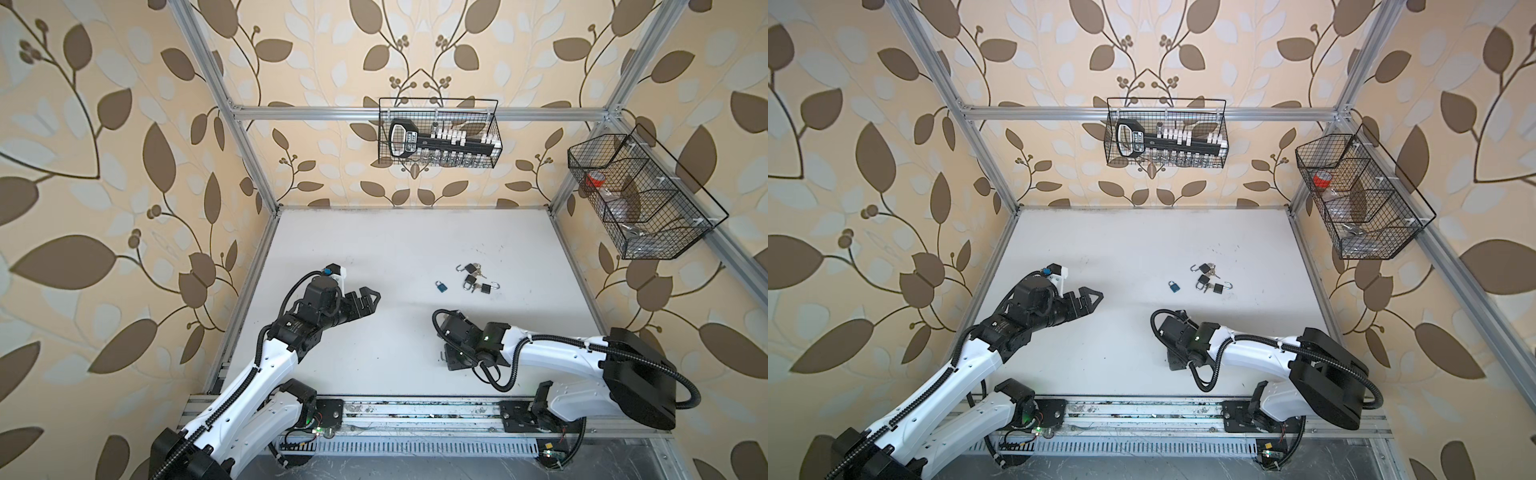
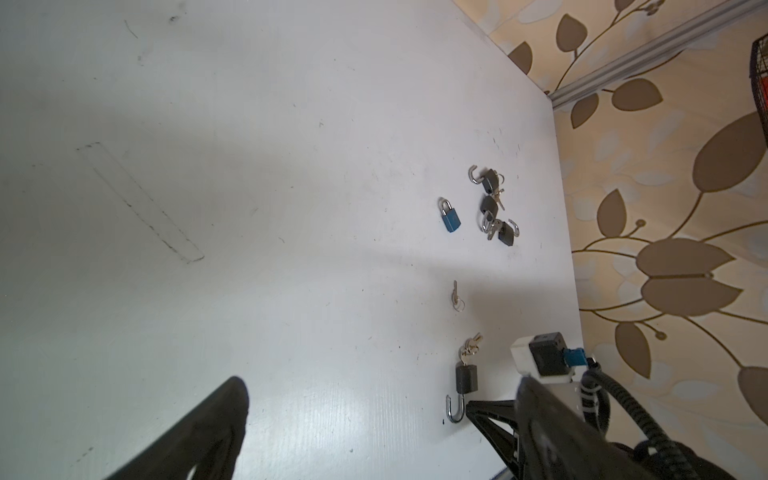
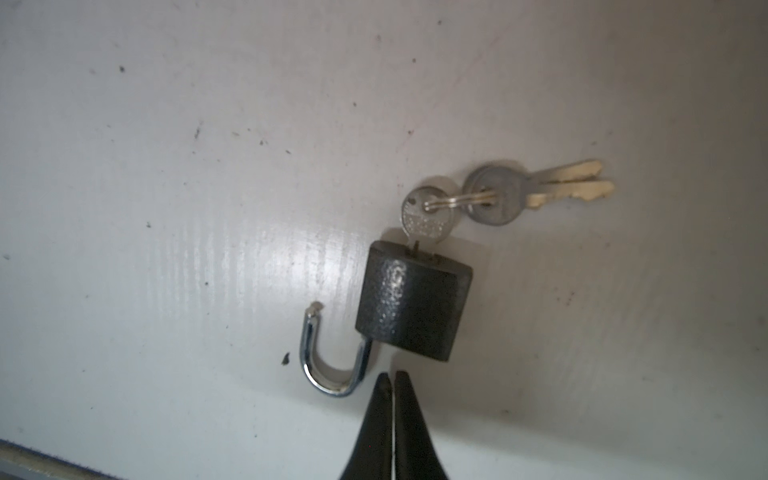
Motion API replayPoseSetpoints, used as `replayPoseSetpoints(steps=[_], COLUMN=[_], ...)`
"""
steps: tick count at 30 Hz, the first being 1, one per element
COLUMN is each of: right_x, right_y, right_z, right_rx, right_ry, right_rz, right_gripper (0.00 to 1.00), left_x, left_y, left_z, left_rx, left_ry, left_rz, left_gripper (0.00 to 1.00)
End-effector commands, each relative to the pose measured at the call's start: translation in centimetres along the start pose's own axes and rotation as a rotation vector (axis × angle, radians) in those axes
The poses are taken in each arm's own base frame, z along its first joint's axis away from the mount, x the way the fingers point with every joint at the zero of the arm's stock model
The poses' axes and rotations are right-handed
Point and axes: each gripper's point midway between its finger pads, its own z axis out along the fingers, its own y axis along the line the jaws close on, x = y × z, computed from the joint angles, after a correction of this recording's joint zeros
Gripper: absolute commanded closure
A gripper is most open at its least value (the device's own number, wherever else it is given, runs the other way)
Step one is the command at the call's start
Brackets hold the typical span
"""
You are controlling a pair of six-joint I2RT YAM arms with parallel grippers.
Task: Lock with the key
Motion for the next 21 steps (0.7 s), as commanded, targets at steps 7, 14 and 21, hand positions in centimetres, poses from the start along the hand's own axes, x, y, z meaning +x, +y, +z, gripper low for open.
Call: replayPoseSetpoints(steps=[7,14,21], right_x=[-1.3,-4.0,-5.5], right_y=[2.9,1.3,3.8], right_z=[1.5,4.4,3.6], right_rx=[-0.042,0.076,-0.048], right_ry=[-0.003,0.019,-0.003], right_rz=[-0.085,-0.045,-0.141], right_gripper=[0.92,0.92,0.86], left_x=[-0.2,0.0,0.3], left_y=[-0.1,-0.4,-1.3], left_z=[-1.0,-1.2,-1.7], left_rx=[0.020,0.035,0.070], left_ry=[-0.001,0.010,0.033], left_rz=[-0.026,-0.034,0.029], left_gripper=[0.01,0.01,0.01])
